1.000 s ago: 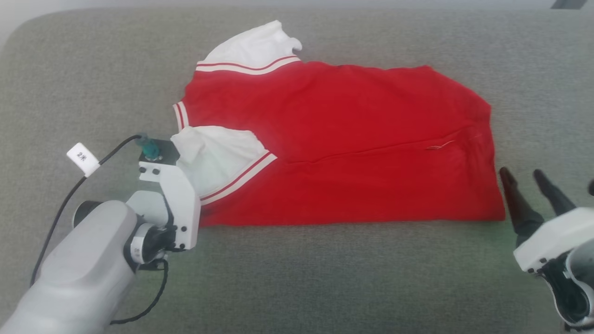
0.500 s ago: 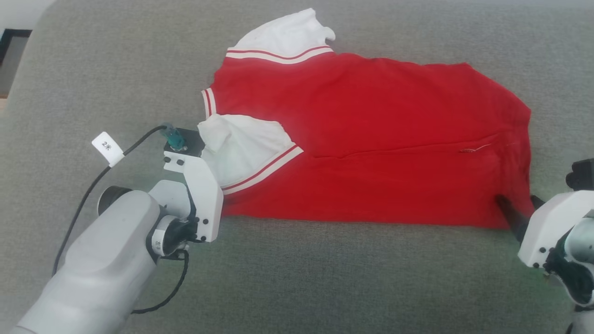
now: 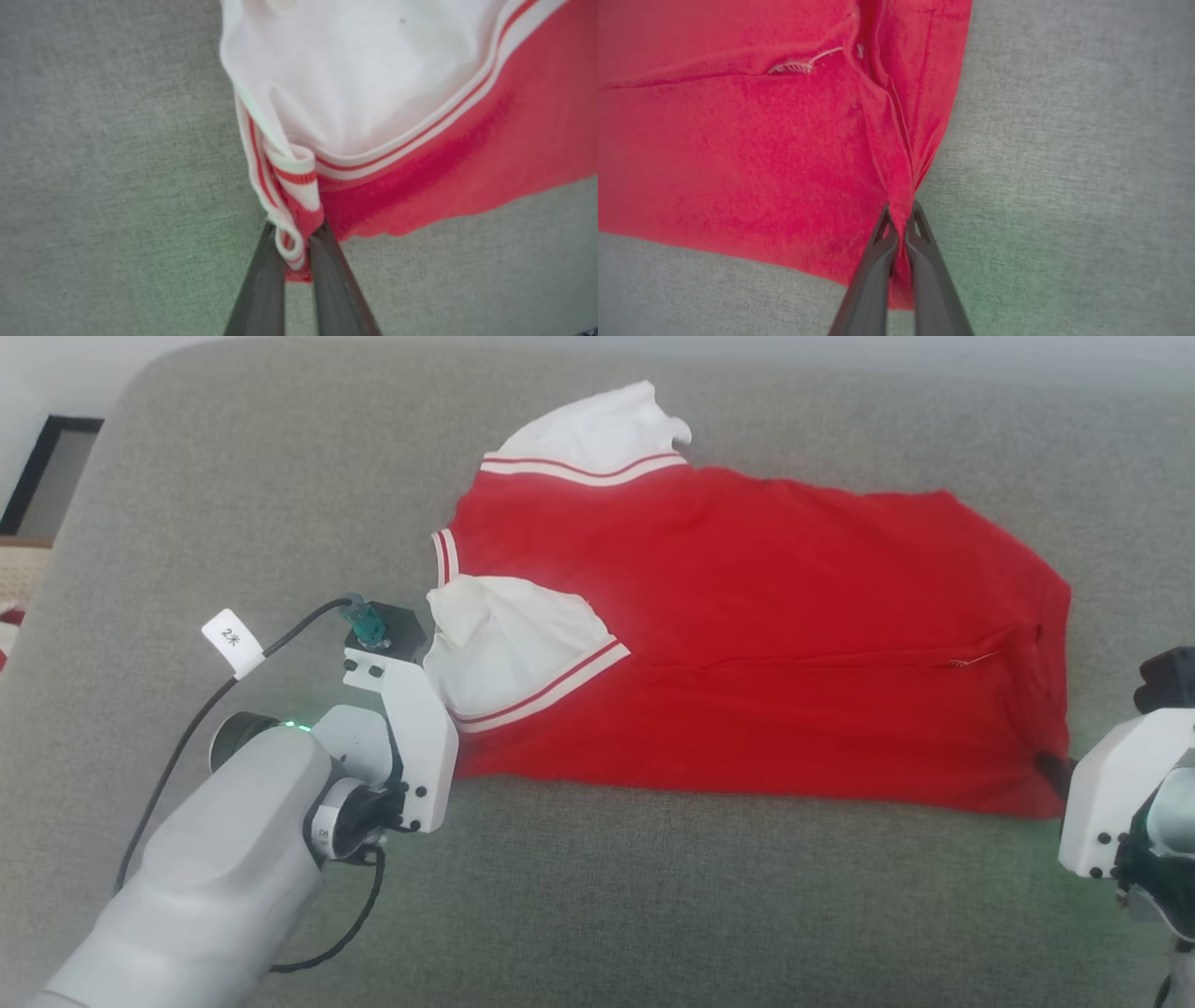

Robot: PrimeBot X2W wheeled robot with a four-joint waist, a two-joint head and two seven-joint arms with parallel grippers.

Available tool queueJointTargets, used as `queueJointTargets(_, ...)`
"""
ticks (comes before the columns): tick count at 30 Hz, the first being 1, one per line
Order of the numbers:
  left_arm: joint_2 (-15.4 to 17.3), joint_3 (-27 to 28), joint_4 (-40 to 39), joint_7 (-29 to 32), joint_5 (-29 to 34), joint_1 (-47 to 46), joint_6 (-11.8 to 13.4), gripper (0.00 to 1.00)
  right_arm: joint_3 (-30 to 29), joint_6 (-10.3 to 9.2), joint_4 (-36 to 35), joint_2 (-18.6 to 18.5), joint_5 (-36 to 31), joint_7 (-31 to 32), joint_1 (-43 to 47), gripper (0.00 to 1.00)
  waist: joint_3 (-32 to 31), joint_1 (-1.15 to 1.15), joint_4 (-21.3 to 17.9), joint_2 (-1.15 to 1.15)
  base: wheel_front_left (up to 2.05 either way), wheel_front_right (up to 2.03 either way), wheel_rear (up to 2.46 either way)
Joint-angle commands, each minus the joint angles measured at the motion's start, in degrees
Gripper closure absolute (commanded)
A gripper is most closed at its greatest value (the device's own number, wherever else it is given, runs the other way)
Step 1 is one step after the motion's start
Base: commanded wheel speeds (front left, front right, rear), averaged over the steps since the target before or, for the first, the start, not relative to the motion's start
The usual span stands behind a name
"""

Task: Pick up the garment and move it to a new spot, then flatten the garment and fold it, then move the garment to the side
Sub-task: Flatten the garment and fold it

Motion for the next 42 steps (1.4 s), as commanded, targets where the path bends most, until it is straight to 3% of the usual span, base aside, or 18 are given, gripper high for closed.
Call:
queueJointTargets(1,0.11,-0.47,0.24,0.59,-0.21,0.90,-0.38,1.00,-0.22,-0.10,-0.65,-0.56,0.59,0.45,-0.39,1.00,-0.96,0.00,0.00,0.01,0.00,0.00,0.00)
queueJointTargets(9,4.03,-0.23,-5.18,4.29,-1.21,3.81,2.31,1.00,0.39,-0.10,-4.91,-2.97,2.71,3.65,3.35,1.00,-4.20,0.00,-0.16,0.01,0.00,0.00,0.00)
queueJointTargets(17,8.78,-0.64,-16.59,8.68,-2.11,10.92,8.52,1.00,0.41,-0.10,-10.17,-3.90,4.82,7.54,11.16,1.00,-6.12,0.00,-0.14,0.01,0.00,0.00,0.00)
queueJointTargets(22,9.42,-1.33,-20.95,9.22,-2.68,15.15,10.72,1.00,0.15,-0.10,-10.08,-2.89,5.51,7.70,14.16,1.00,-6.24,0.00,-0.21,0.01,0.00,0.00,0.00)
queueJointTargets(26,8.80,-1.56,-19.83,8.28,-2.97,16.50,10.66,1.00,0.59,-0.10,-8.30,-2.02,5.44,6.14,13.86,1.00,-5.91,0.00,-0.51,0.01,0.00,0.00,0.00)
queueJointTargets(27,8.56,-1.47,-19.11,7.76,-3.05,16.57,10.38,0.90,0.79,-0.10,-7.57,-1.83,5.26,5.70,13.46,1.00,-5.82,0.00,-0.62,0.01,0.00,0.00,0.00)
queueJointTargets(28,8.28,-1.40,-18.12,7.34,-3.15,16.59,10.20,0.69,0.94,-0.10,-7.01,-1.67,5.13,5.27,13.06,0.99,-5.75,0.00,-0.75,0.01,0.00,0.00,0.00)
queueJointTargets(30,7.28,-1.26,-16.09,6.96,-3.80,16.53,9.79,0.51,1.41,-0.10,-5.75,-1.94,4.46,4.32,12.40,0.50,-5.61,0.00,-0.99,0.01,0.00,0.00,0.00)
queueJointTargets(31,6.94,-1.21,-15.26,6.77,-3.97,16.32,9.51,0.22,1.56,-0.10,-5.30,-2.00,4.23,3.74,12.02,0.00,-5.58,0.00,-1.10,0.01,0.00,0.00,0.00)
queueJointTargets(32,6.94,-1.21,-15.26,6.77,-3.97,16.32,9.51,0.22,1.56,-0.10,-5.30,-2.00,4.23,3.74,12.02,0.00,-5.58,0.00,-1.10,0.01,0.00,0.00,0.00)
queueJointTargets(33,6.74,-1.09,-14.47,6.47,-3.99,15.96,9.48,0.00,1.54,-0.10,-4.76,-1.99,4.04,3.22,11.66,0.00,-5.55,0.00,-1.22,0.01,0.00,0.00,0.00)
queueJointTargets(38,7.55,-0.45,-13.36,7.55,-4.13,14.17,10.10,0.00,1.86,-0.10,-3.90,-1.90,4.58,1.61,10.38,0.00,-5.46,0.00,-1.99,0.01,0.00,0.00,0.00)
queueJointTargets(42,11.01,0.25,-18.77,10.92,-2.70,10.96,11.89,0.00,1.07,-0.09,-5.55,-2.16,5.30,-1.13,9.41,0.00,-5.01,0.00,-2.99,0.01,0.00,0.00,0.00)
